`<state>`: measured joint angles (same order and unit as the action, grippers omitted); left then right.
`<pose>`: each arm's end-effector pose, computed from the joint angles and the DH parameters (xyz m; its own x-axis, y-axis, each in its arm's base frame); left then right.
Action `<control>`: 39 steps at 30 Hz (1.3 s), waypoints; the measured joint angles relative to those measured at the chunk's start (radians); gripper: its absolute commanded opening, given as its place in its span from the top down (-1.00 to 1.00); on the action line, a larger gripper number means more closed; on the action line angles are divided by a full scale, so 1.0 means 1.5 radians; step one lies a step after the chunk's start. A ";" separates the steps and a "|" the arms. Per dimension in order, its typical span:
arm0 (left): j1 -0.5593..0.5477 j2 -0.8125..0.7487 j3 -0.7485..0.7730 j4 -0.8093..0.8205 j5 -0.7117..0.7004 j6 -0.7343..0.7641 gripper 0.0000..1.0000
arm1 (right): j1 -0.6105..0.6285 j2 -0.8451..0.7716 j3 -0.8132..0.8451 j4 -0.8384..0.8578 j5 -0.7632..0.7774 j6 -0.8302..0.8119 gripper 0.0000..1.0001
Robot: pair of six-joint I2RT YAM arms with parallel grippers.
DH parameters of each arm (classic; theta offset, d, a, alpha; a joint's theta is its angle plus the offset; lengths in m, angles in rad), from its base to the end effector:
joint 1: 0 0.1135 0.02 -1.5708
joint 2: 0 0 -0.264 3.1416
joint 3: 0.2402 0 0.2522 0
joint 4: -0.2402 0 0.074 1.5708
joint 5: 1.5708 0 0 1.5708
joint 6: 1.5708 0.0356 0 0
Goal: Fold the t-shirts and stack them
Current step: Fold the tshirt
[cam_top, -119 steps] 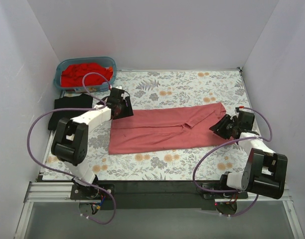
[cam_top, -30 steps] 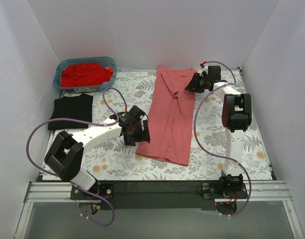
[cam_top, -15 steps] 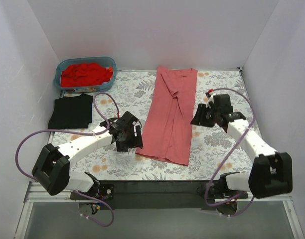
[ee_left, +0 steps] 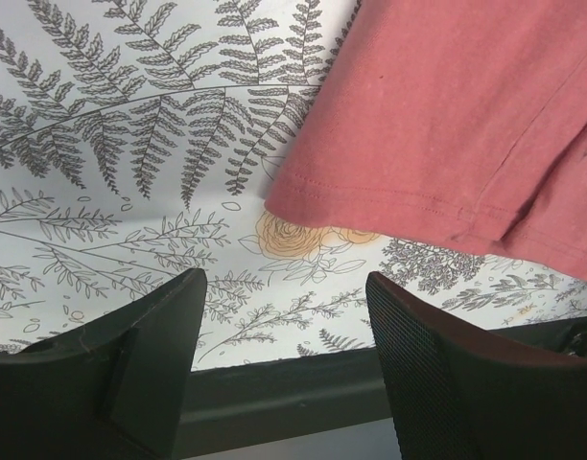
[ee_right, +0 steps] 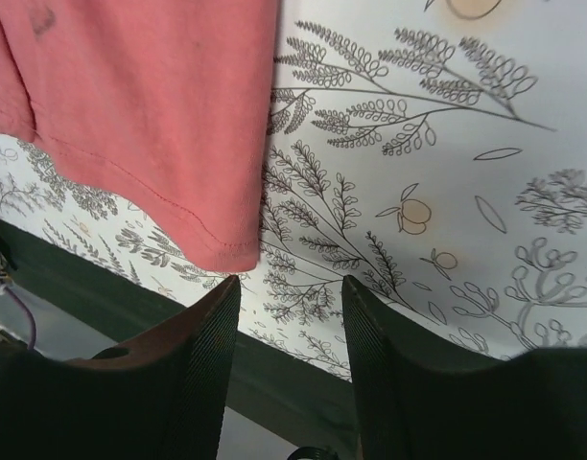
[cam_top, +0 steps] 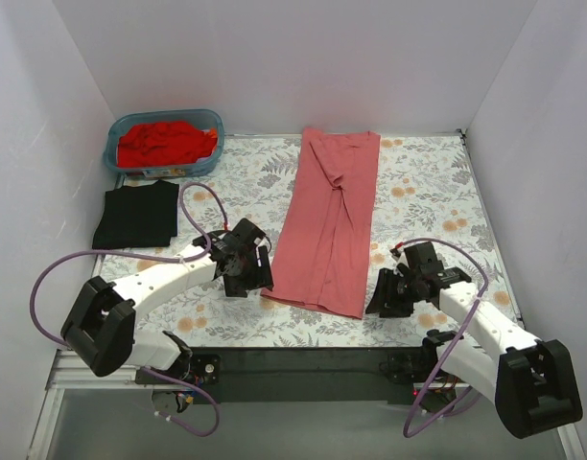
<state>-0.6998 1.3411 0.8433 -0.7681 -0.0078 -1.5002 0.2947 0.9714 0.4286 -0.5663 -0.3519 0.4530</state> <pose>0.1812 -0.1522 0.2018 -0.6921 -0.7212 -0.0286 -0.6826 0.6669 -0.2989 0.1492 0.0581 0.1602 -0.9539 0.1398 -0.2655 -0.0023 0.8814 0.4724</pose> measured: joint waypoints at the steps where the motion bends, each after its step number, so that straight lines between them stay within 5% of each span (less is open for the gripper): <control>1: 0.000 0.006 0.000 0.004 0.002 0.000 -0.31 | 0.003 0.009 -0.006 0.003 -0.008 0.007 -0.05; 23: 0.000 0.086 0.000 0.056 0.036 0.001 -0.29 | 0.069 0.109 -0.013 0.150 -0.062 0.106 0.00; 26: 0.000 0.095 0.000 0.059 0.038 0.001 -0.28 | 0.071 0.112 -0.011 0.148 -0.056 0.106 0.12; 34: 0.000 0.120 0.000 0.061 0.039 0.005 -0.24 | 0.073 0.130 -0.011 0.143 -0.034 0.098 0.97; 39: 0.000 0.122 0.001 0.061 0.039 0.007 -0.22 | 0.073 0.132 -0.011 0.143 -0.033 0.096 0.97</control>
<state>-0.6998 1.5238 0.8448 -0.6765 0.0509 -1.4891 0.4042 1.1702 0.4114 -0.3515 -0.4011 0.5976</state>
